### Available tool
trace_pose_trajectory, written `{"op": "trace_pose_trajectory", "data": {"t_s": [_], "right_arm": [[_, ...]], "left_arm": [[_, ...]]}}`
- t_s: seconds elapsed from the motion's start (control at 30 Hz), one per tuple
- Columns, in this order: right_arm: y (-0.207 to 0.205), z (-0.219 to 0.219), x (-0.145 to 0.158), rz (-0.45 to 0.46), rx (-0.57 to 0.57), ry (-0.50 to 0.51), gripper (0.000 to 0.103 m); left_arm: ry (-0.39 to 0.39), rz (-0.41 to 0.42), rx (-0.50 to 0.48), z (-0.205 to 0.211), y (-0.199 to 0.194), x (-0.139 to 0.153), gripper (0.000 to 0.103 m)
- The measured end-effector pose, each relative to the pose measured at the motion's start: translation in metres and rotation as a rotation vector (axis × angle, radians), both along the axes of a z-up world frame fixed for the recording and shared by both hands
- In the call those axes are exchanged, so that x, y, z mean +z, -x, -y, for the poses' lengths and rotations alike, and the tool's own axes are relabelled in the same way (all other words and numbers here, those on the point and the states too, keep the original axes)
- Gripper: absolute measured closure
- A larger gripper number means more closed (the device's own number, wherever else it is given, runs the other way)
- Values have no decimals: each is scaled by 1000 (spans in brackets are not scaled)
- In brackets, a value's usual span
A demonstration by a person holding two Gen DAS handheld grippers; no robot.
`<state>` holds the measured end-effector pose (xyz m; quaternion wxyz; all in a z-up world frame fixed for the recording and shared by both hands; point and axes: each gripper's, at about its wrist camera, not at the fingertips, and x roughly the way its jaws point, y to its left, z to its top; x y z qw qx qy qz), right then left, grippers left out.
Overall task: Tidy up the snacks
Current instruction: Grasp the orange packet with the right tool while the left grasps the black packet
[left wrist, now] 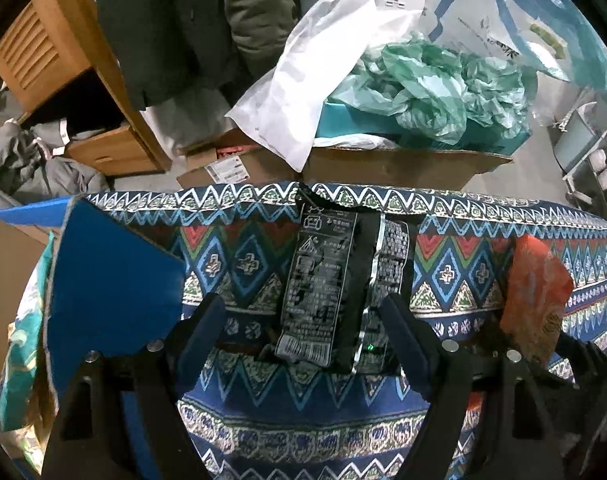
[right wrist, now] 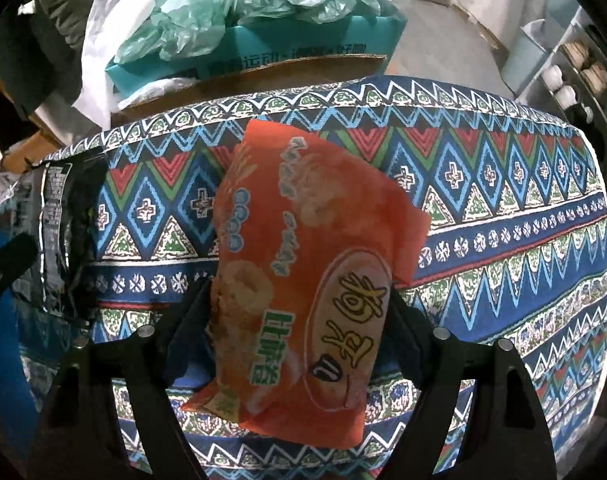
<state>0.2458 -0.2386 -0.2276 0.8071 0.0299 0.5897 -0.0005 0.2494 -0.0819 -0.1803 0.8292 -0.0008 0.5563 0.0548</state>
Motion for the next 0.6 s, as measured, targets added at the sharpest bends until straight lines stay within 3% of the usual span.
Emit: {"op": "trace_pose_trajectory", "data": {"t_s": [0.07, 0.2, 0.43, 0.53, 0.6], "right_arm": [[0, 0, 2, 10, 6, 4, 38], [1, 1, 4, 7, 18, 6, 46], [7, 2, 7, 17, 28, 4, 48], [12, 7, 8, 17, 19, -4, 48], [14, 10, 9, 15, 13, -10, 48]], "left_arm": [[-2, -8, 0, 2, -4, -3, 21], [9, -37, 4, 4, -13, -14, 14], [14, -17, -13, 11, -16, -16, 15], [64, -16, -17, 11, -16, -18, 25], [116, -21, -23, 12, -15, -19, 42]]}}
